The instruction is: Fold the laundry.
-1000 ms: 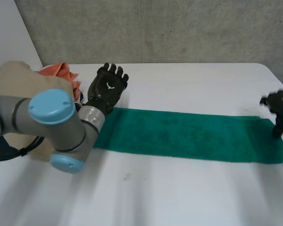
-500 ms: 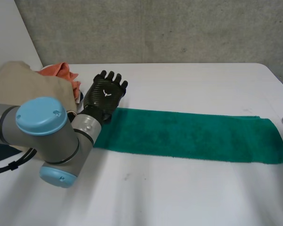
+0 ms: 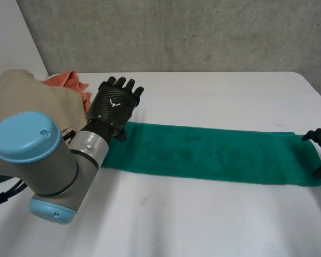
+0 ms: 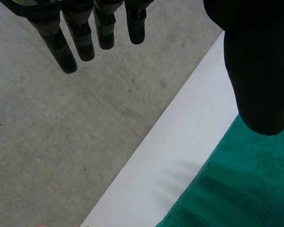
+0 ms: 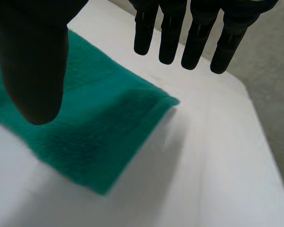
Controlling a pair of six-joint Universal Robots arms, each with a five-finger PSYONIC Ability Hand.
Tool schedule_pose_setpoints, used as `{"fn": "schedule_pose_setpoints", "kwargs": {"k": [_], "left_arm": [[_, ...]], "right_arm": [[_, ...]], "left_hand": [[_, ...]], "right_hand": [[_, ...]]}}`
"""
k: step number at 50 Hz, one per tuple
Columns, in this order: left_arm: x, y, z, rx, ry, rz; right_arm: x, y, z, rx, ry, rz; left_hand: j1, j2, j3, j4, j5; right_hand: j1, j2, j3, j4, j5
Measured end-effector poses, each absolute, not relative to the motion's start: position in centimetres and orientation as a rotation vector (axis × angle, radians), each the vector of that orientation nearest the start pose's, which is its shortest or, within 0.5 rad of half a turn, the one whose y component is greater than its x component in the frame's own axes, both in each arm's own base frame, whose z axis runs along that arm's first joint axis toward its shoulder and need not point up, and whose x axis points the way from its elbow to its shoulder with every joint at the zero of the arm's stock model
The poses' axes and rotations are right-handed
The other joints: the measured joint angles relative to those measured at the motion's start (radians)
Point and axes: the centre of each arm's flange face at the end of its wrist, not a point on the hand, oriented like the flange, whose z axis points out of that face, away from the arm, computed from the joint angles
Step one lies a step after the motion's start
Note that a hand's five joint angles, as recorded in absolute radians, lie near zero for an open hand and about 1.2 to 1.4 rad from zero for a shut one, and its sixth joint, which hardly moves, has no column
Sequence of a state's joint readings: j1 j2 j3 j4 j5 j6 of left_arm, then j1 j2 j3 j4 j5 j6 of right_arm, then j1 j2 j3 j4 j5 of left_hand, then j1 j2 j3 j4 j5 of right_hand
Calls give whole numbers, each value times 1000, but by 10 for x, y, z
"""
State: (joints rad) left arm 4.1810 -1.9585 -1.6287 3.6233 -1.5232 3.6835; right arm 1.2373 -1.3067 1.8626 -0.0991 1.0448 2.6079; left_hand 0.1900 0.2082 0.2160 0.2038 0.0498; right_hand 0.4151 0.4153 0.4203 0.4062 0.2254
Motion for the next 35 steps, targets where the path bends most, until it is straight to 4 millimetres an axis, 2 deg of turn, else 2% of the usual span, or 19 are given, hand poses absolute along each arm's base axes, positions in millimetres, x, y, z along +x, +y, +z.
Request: {"fn": "schedule_pose_setpoints", "kwargs": {"k": [9,10,13,15,17,25,29,30,34,35], "left_arm": [[-310,-258,202,1176,1864,-2276],[-310,-258,202,1176,1864,-2275],[-310,-258,201,1178,1866,-2273],[-310,-258,201,1178,1867,-2273],[-310,-258,201,1177,1867,-2272],[-309,-258,202,1173,1866,-2273],[-307,-256,205,1167,1860,-2278],[-306,-255,206,1166,1858,-2280],[-304,-253,208,1161,1855,-2282],[-304,-253,209,1159,1855,-2283]], "right_arm": [[76,-323,137,-724,2593,-1659],[75,-323,134,-735,2603,-1652],[72,-326,126,-783,2640,-1660],[68,-330,124,-807,2668,-1690],[63,-333,123,-821,2698,-1729],[40,-352,145,-875,2816,-2015],[32,-359,159,-993,2850,-2141],[31,-361,164,-1067,2849,-2180],[43,-364,172,-1236,2769,-2261],[59,-365,176,-1328,2676,-2312]], "left_hand": [[0,0,0,0,0],[0,0,0,0,0],[0,0,0,0,0],[0,0,0,0,0],[0,0,0,0,0],[0,0,0,0,0],[-4,-6,-7,-6,0],[-4,-6,-6,-6,0],[-4,-6,-7,-6,0],[-4,-6,-7,-6,0]], "right_hand": [[18,14,16,19,44],[116,115,114,130,150],[622,630,599,612,619],[708,758,744,761,745],[708,764,764,784,750],[708,764,768,791,760],[708,764,768,792,760],[708,764,768,792,760],[708,764,770,792,769],[708,764,771,793,771]]}}
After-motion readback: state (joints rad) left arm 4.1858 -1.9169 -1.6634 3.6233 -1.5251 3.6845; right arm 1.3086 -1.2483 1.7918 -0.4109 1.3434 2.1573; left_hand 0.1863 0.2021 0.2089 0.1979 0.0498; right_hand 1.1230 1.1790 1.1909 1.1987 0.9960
